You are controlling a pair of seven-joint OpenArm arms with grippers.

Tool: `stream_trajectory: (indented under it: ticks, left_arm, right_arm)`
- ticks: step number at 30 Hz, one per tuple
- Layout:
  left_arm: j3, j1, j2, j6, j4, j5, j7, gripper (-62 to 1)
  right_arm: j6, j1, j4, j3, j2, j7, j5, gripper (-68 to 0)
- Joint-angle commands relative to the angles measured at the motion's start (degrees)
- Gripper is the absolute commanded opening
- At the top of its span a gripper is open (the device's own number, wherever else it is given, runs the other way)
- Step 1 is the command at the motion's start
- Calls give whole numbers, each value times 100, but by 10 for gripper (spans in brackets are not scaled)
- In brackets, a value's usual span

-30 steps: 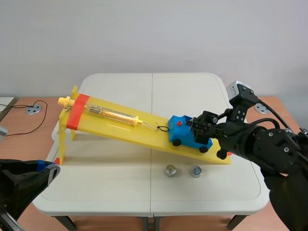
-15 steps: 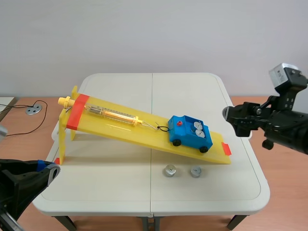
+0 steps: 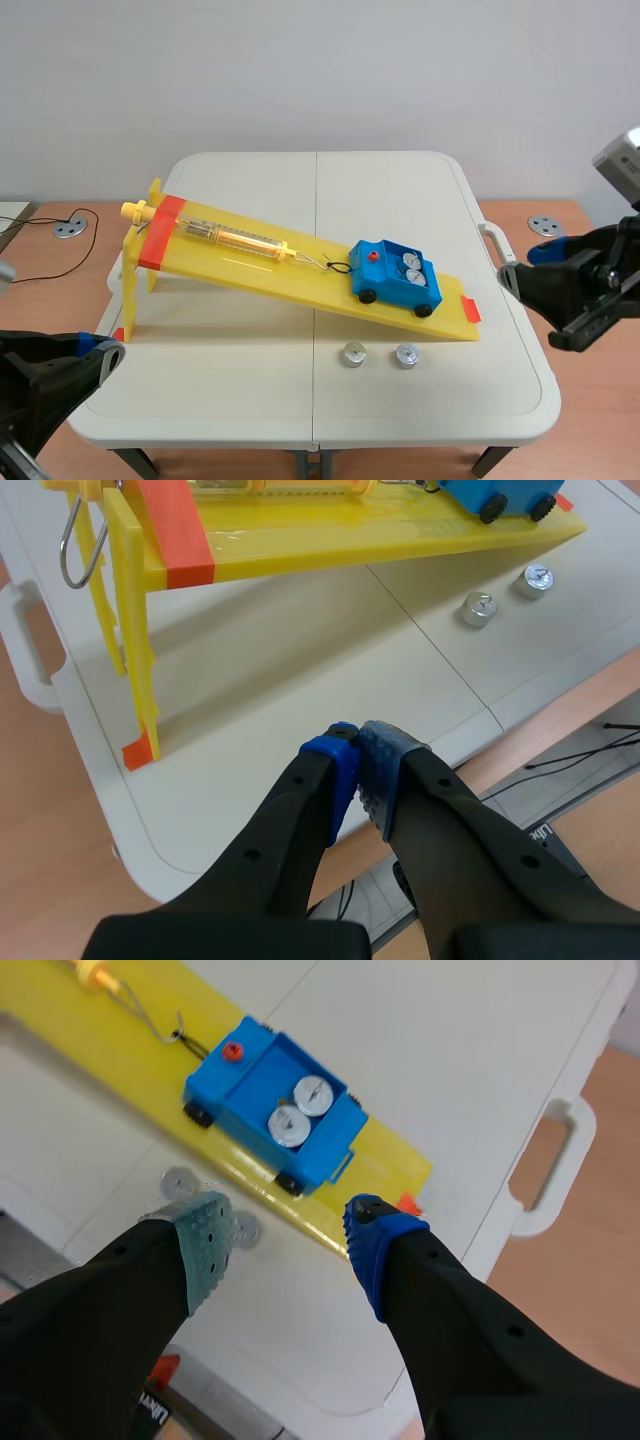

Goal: Place the four metal weights on the blue cart on the ramp.

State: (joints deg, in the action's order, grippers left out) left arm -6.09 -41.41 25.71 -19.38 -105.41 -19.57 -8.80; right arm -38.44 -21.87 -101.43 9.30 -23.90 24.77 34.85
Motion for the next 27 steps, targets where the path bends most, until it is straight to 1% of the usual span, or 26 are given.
stream_trajectory:
  ticks: [1,2,4,7,9,13,16,19,23,26,27]
  left_arm:
    - [-90,-31,-105,-140,-413,-319,509,-581]
    - [-90,-31,-105,-140,-413,-319,509,-581]
    - [-90,-31,-105,-140,-413,-321,509,-581]
    - [-90,-31,-105,-140,-413,-319,509,-581]
    - [-90,-31,-105,-140,-413,-319,509,-581]
    - [-90,-31,-105,-140,-413,-319,507,-581]
    - [-90,-31,-105,-140,-413,-319,509,-581]
    - [-90,-31,-105,-140,-413,-319,509,-581]
    - [-90,-31,-105,-140,-413,-321,509,-581]
    - [-90,-31,-105,-140,-413,-321,509,-581]
    - [-90,-31,-105,-140,-413,-321,509,-581]
  right_arm:
    - [-214,101,-330,31,-256,-450,258,-405]
    - [-214,55,-330,13,-238,-455,227,-405]
    - [-210,24,-317,-57,-197,-470,13,-405]
    - [-181,28,-282,-240,-114,-649,-299,-405]
    - [-103,46,-249,-409,-31,-800,-531,-405]
    - [136,153,-68,-815,190,-975,-997,-405]
    - [219,286,151,-1091,363,-1110,-1346,-405]
    - [463,490,444,-1331,529,-1281,-1628,-405]
    - [603,815,881,-1600,761,-1429,-1853,-405]
    - [667,1045,1176,-1786,929,-1574,-2109,-405]
    - [748,1119,1276,-1845,988,-1620,-2186,-405]
